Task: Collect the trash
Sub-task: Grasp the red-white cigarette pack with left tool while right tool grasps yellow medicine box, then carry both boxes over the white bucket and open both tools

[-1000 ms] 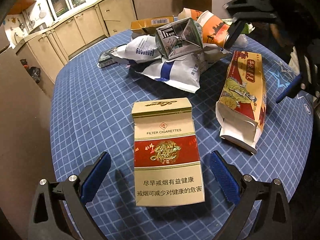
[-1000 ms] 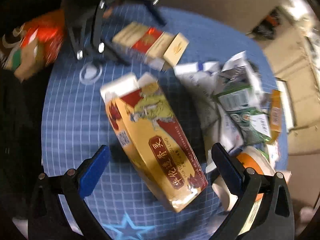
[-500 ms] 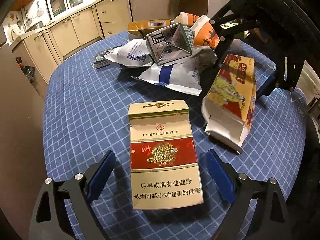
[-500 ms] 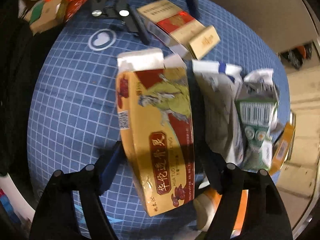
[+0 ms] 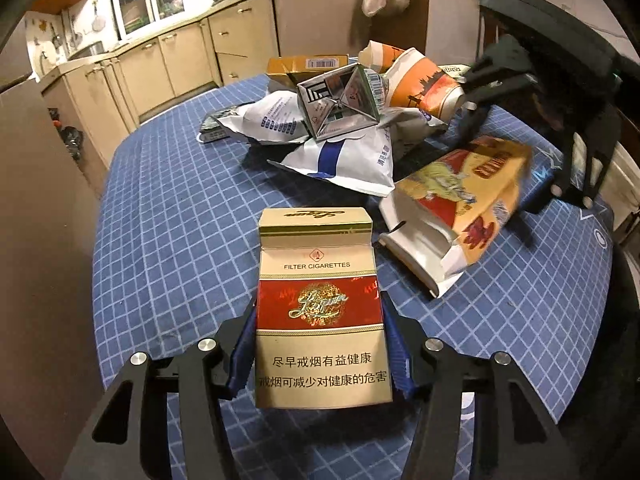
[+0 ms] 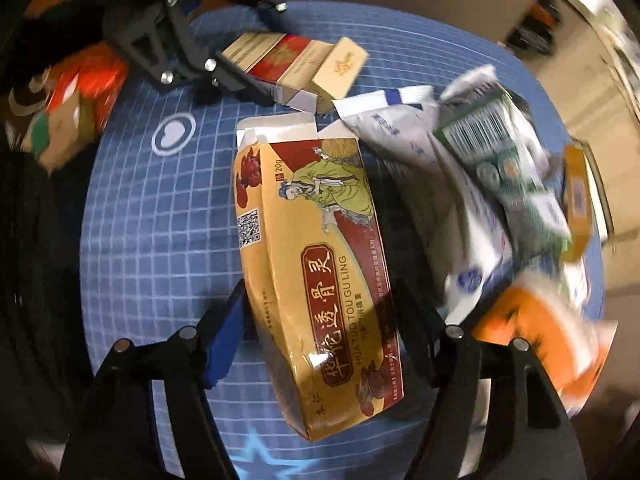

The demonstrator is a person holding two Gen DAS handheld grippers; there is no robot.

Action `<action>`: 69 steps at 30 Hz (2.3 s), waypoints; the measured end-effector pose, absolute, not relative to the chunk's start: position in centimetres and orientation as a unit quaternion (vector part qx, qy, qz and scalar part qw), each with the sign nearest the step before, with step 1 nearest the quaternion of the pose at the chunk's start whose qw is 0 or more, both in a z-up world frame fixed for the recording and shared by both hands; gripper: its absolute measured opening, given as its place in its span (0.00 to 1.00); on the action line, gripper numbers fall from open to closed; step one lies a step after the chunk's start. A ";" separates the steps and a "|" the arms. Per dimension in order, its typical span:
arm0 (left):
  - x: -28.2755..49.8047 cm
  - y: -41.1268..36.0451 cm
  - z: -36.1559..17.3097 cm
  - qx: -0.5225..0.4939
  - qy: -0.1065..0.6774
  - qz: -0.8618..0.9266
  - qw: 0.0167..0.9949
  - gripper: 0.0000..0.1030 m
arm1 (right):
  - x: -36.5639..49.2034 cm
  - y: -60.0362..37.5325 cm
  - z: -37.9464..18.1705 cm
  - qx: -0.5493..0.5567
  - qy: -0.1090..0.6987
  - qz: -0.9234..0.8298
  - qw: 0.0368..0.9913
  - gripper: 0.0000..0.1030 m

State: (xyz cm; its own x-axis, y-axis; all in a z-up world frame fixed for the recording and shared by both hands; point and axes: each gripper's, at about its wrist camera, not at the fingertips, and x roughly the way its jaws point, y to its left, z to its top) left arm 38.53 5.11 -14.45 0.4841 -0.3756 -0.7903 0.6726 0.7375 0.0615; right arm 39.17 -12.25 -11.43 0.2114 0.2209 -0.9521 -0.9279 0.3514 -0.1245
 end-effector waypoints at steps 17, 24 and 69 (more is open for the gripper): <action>28.4 3.1 -9.5 0.137 0.375 -0.241 0.885 0.55 | 27.8 -18.8 -8.2 -0.040 0.404 0.248 0.879 0.64; 25.2 -1.5 -7.6 0.127 0.356 -0.229 0.897 0.55 | 22.3 -25.0 -8.0 0.034 0.379 0.111 0.918 0.64; 16.1 -54.5 -7.3 0.233 0.336 -0.552 0.727 0.56 | 4.1 -58.8 -8.0 0.154 0.292 -0.344 0.879 0.64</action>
